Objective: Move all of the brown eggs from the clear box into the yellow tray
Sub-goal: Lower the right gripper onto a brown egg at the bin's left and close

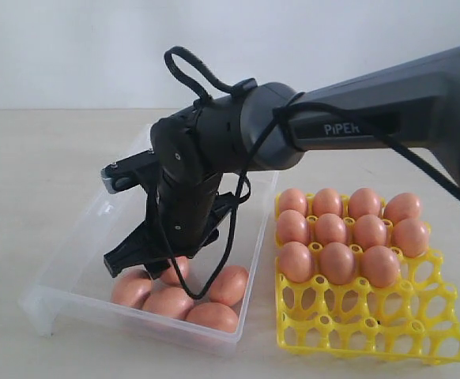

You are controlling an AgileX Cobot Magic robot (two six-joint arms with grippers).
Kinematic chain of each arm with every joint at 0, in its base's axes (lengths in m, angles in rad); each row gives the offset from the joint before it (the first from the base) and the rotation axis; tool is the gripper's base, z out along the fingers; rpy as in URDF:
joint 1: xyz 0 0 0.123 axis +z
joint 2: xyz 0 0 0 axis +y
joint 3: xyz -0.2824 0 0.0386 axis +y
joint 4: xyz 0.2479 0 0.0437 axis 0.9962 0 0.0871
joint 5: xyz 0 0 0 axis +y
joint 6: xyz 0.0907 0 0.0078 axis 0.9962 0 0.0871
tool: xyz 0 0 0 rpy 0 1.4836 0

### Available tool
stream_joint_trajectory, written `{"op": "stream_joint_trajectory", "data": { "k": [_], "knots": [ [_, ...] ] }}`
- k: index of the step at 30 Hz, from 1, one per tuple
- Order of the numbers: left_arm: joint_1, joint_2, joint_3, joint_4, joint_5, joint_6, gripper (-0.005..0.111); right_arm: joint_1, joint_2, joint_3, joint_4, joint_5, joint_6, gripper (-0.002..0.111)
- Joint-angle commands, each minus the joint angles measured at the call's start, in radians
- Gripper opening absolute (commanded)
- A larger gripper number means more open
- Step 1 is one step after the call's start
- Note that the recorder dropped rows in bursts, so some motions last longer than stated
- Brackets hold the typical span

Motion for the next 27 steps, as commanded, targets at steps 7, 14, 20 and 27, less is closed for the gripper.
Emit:
{"op": "stream_joint_trajectory", "data": {
  "k": [7,14,20,27],
  "knots": [
    [-0.008,-0.003,0.003,-0.002,-0.006,-0.008,0.004,0.001,0.002,-0.005,-0.049,-0.022,-0.117,0.043],
    [-0.008,-0.003,0.003,-0.002,-0.006,-0.008,0.004,0.001,0.06,-0.005,-0.06,-0.007,-0.083,0.043],
    [-0.008,-0.003,0.003,-0.002,-0.002,-0.008,0.004,0.001,0.072,-0.005,-0.078,-0.054,-0.058,0.043],
    [-0.008,-0.003,0.003,-0.002,-0.002,-0.008,0.004,0.001,0.072,-0.005,-0.136,-0.071,-0.049,0.043]
  ]
}}
